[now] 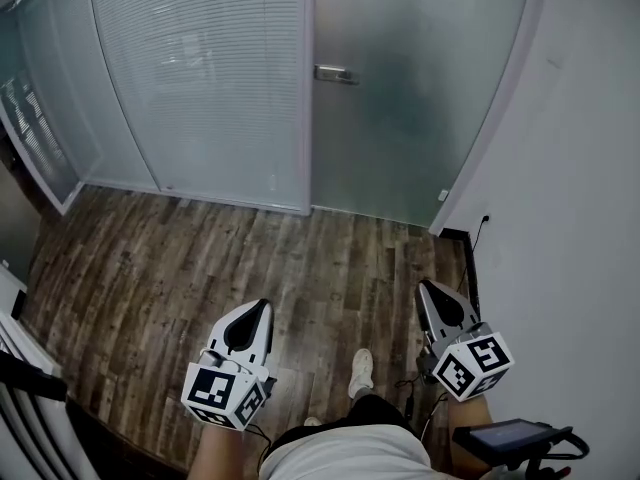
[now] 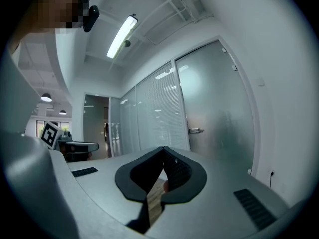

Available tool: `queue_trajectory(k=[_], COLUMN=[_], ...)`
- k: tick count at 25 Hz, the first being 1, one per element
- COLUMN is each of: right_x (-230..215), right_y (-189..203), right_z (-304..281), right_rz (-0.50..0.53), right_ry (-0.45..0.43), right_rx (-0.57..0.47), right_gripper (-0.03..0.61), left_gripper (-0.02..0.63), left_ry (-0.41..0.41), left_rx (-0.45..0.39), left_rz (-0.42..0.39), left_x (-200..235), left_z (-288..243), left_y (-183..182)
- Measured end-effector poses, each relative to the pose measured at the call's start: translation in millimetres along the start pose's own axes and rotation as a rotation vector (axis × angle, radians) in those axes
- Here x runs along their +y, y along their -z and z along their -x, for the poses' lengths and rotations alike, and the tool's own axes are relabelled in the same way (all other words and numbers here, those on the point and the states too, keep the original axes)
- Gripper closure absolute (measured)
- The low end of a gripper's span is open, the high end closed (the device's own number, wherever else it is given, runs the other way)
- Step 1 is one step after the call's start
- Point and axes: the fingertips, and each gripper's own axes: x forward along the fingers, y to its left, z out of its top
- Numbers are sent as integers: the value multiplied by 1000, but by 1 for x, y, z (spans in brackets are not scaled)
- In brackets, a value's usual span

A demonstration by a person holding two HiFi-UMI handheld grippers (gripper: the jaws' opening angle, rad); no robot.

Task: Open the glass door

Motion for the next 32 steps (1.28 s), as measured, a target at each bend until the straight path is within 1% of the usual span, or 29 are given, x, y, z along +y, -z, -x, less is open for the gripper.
queue_trajectory(k=[3,6,9,12,17,21,25,32], right_x=[-12,-38,-73,-109,-160,-215,-237,-245], right_y=[3,-2,-6,-7,-13,-20,-20,-12], right_z=[-25,-52,-78,-102,-142,-182,-186,-181], right_rz=[-3,-8,-17,-36,-62,-84,-127,-138], right_ry=[-22,-22,-8,-12,-43,-65,-39,-24], right_rx=[-9,-19,-21,-12,0,21,3,2], right_gripper=[577,577,577,577,577,577,577,577], left_gripper=[615,615,615,614,614,614,614,614], left_ry=[-13,-11,-15,-25,-49,-72,-74,-67], left_rx=[7,11,12,15,39,61,67,47], left_rz=[-4,-7,-23,-32,-21,-5,-22,-27], left_x=[12,19,21,21,22,19,13,12], left_z=[-23,-57,-98,-140,-205,-269,-281,-287], left_y=[1,-4,-12,-18,-18,-23,-22,-22])
